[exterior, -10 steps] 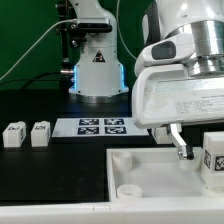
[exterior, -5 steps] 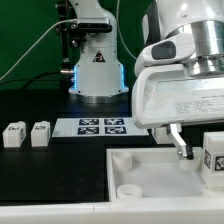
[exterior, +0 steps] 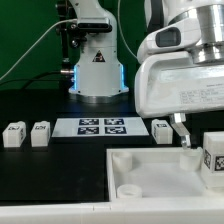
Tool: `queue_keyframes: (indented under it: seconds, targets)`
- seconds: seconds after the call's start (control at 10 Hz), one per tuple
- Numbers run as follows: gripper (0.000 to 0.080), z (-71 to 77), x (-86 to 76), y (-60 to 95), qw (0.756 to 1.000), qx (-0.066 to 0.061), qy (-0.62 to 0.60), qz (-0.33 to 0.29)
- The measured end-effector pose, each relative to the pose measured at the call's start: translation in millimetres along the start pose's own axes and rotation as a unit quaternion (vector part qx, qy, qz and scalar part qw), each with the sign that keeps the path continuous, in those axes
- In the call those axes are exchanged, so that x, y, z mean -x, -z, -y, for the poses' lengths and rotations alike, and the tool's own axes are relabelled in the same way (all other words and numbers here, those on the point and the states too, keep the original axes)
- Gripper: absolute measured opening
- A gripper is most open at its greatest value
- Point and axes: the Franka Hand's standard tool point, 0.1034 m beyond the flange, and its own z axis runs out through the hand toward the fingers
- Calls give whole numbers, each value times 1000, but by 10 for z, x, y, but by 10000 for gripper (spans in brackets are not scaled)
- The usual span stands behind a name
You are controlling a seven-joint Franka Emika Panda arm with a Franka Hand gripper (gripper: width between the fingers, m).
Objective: Assemble one leg
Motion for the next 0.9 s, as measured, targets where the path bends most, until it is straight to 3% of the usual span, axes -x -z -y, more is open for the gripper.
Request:
queue_keyframes:
  seconds: [0.4,0.9]
  targets:
    - [649,-19,1,-42,984,-15,-4,178]
    - [649,-115,-117,-104,986,-5,2,164]
